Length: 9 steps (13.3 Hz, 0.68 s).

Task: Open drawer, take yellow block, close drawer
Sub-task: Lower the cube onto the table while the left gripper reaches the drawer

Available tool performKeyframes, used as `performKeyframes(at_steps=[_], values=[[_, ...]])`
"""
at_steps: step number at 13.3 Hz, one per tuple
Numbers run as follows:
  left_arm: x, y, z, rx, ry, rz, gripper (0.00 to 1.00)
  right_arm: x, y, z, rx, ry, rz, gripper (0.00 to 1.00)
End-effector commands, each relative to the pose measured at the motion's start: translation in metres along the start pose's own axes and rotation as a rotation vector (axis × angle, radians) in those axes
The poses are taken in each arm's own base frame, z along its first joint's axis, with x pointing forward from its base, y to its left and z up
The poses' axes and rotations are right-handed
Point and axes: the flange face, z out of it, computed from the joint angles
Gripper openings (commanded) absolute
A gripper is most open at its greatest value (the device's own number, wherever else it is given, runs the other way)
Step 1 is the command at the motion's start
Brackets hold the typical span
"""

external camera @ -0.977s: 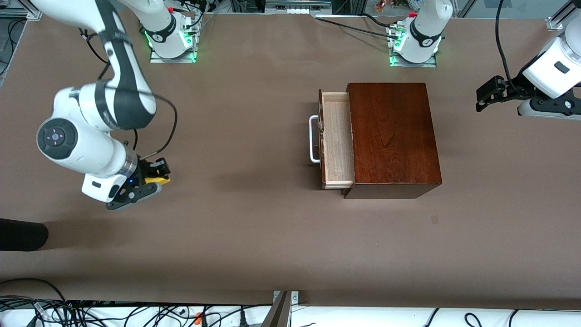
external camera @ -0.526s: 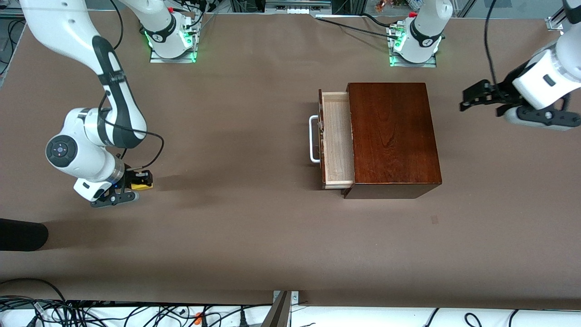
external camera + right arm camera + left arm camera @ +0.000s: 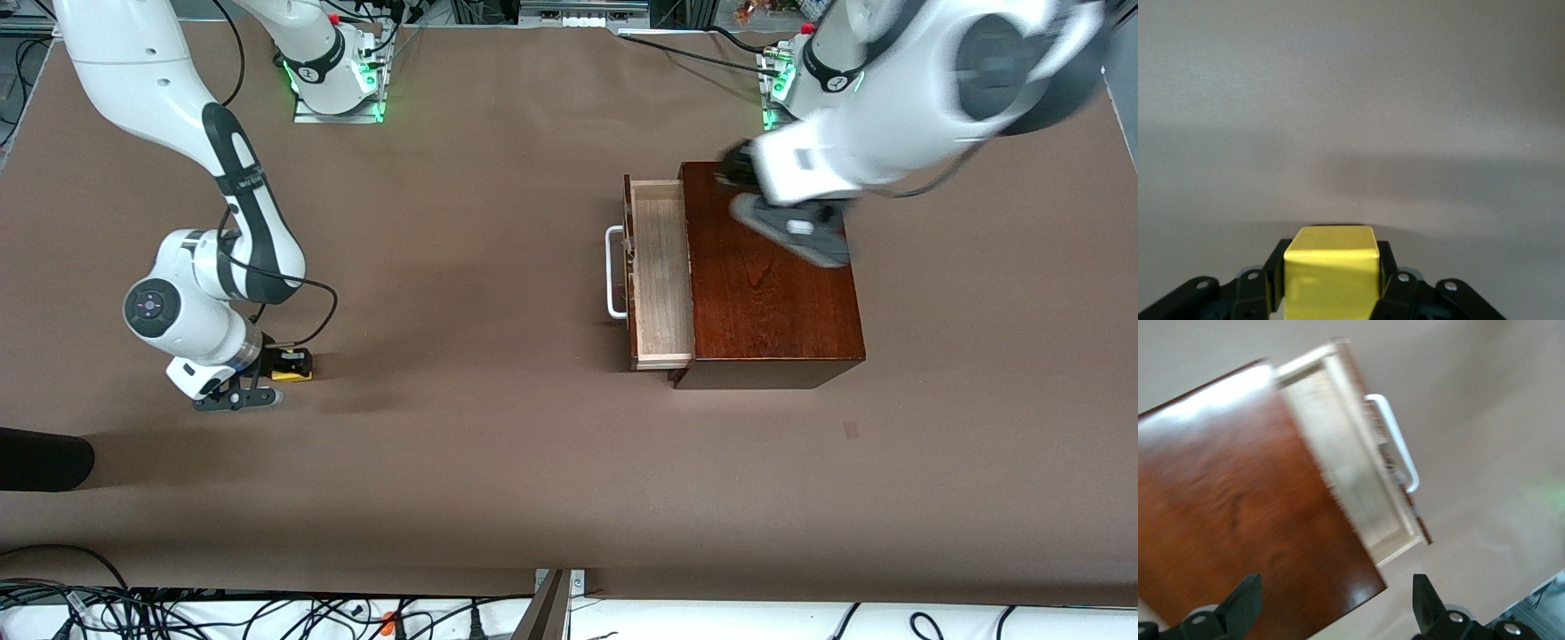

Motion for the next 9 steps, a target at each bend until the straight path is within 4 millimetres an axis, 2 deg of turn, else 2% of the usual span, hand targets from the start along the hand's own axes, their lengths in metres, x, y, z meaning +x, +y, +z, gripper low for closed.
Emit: performKeyframes(at_steps=[1,2,3,4,5,7,9], values=[[0.052,0.027,0.028,-0.009,0.057,0.285,1.00,0.003,-0.016,0.008,0.020,0.020,0.029,0.00],[0.067,0.044,0.044,-0.001,0.097,0.388,1.00,0.003,-0.018,0.008,0.021,0.021,0.025,0.11],[0.078,0.060,0.058,0.008,0.133,0.478,1.00,0.003,-0.018,0.006,0.021,0.025,0.024,0.43],[0.090,0.070,0.078,0.019,0.152,0.572,1.00,0.005,-0.018,-0.001,0.022,0.034,0.019,0.99],[0.100,0.079,0.099,0.029,0.163,0.712,1.00,0.008,-0.019,-0.023,0.026,0.060,0.006,1.00],[0.108,0.085,0.122,0.045,0.158,0.865,1.00,0.006,-0.023,-0.075,0.047,0.034,0.001,1.00],[0.115,0.096,0.161,0.048,0.118,0.949,1.00,-0.002,-0.019,-0.144,0.067,0.039,-0.002,1.00]])
